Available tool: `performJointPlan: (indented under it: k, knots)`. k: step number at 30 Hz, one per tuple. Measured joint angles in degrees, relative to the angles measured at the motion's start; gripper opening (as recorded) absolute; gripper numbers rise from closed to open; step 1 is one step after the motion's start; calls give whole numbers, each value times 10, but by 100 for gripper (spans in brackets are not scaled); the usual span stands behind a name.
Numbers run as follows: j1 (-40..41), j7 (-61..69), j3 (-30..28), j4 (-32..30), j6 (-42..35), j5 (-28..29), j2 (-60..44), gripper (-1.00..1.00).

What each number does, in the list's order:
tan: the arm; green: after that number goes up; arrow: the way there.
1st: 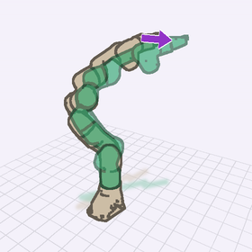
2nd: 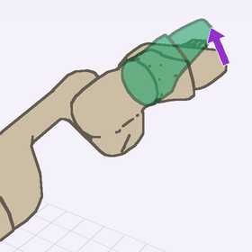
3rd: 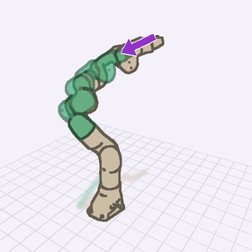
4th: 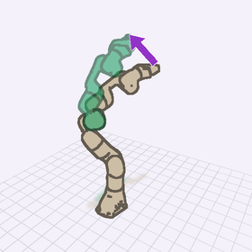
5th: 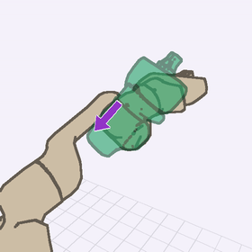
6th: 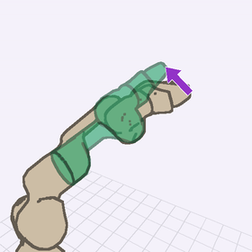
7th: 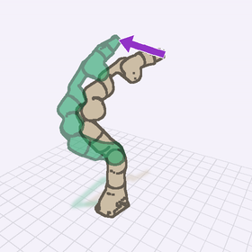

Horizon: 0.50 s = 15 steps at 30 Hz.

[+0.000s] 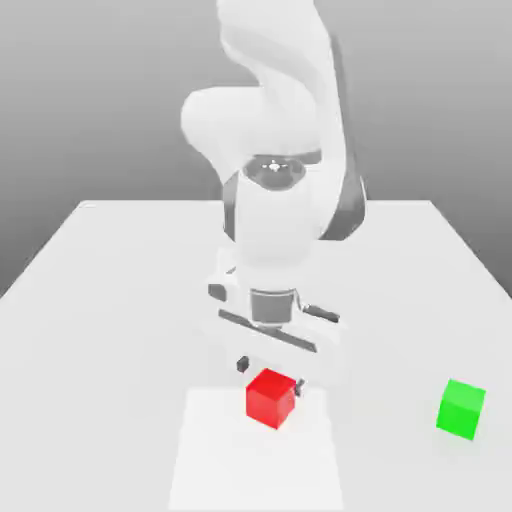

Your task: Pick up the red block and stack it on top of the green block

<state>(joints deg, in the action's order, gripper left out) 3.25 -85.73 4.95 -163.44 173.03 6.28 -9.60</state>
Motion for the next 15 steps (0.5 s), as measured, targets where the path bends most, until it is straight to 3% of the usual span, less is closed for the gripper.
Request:
performJointPlan:
  k: [1,8,15]
  knots:
    - [-10,-5,-11,2,13,7,-15,-100]
    - [-10,-6,-12,2,14,9,-16,-100]
    - [3,50,23,-17,-97,-69,115,-100]
